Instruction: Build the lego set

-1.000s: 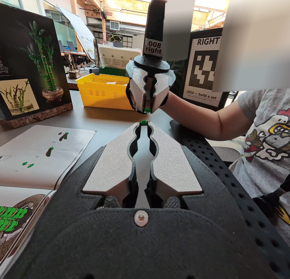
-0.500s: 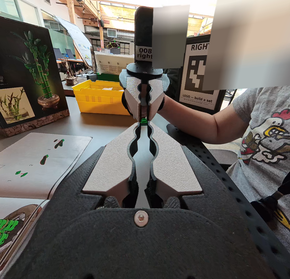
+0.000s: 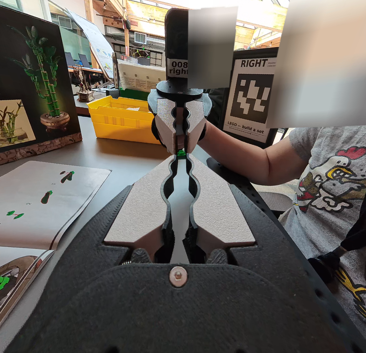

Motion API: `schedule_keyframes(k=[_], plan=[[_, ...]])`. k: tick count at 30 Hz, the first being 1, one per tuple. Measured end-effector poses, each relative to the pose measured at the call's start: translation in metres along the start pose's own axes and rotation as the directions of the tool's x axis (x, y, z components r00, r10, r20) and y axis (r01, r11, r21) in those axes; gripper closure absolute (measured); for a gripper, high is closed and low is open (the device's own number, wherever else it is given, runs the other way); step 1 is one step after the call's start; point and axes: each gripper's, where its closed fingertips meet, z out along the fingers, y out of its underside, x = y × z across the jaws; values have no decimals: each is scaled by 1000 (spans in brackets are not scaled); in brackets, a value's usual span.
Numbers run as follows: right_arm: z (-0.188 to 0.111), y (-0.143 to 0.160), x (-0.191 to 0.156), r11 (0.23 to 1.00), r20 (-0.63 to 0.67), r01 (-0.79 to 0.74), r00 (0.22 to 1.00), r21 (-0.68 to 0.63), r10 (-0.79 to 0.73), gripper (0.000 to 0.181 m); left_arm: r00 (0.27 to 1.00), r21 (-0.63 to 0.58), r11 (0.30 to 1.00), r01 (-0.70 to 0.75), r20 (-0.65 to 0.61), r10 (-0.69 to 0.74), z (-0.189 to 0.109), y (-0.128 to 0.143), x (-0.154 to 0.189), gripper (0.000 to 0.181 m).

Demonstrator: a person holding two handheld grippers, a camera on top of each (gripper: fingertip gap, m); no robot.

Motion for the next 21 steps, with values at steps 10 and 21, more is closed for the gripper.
schedule_keyframes(k=[10,21], plan=[[-1,-2,3,1000,-11,-13,1000,15,14,175,1000,12,1000,6,9,-6,-1,-3,-1,175],[9,67,12,940,-49,-46,998,-338,31,175,984,-30,987,-159,72,160,-9,-8,-2,176]])
